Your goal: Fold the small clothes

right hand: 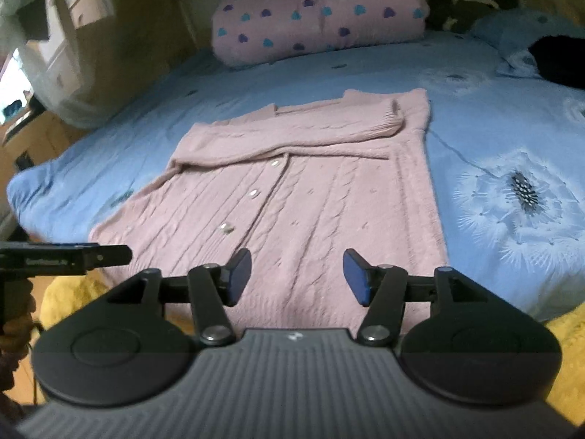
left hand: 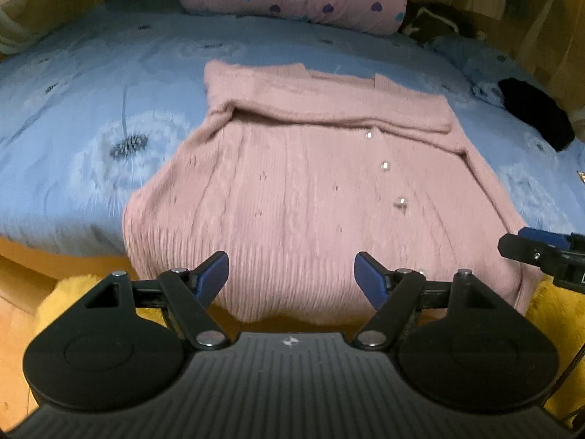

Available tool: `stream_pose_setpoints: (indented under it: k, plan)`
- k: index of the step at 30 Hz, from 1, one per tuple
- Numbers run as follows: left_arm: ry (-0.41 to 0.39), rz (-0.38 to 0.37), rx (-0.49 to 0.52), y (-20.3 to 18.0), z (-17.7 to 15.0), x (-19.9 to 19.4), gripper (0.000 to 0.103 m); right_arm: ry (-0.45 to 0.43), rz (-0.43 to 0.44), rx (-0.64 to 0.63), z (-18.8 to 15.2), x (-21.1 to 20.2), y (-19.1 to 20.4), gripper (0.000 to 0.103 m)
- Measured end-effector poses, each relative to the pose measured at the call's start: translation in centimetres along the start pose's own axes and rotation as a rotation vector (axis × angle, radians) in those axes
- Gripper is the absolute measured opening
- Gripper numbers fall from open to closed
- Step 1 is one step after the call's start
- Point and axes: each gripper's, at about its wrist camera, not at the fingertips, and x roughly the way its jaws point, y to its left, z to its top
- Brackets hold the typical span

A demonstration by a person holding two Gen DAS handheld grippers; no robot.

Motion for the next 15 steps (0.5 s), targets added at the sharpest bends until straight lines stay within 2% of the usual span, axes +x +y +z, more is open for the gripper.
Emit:
stream_pose_setpoints:
  k: [3, 6, 10, 15]
  plan:
    - [-0.018, 0.01, -0.003, 0.6, -0.4, 0.0, 0.083, 0.005, -0.005, -0.068, -0.5, 0.2, 1.1, 0.058]
    - [-0.06, 0.058, -0.014, 2.0, -0.5, -0.6, 0.085, -0.02, -0.041, -0.116, -1.0, -0.1, 1.5, 0.058]
    - [-0.095, 0.132, -0.04, 4.3, -0.6, -1.0, 0.086, -0.045, -0.098, -0.106, -1.1, -1.1, 0.3, 0.058]
    - [-0.116, 0.132, -0.093, 7.0, -0.6, -0.8, 0.086, -0.054, -0.179, -0.048, -1.3, -1.9, -1.9, 0.058]
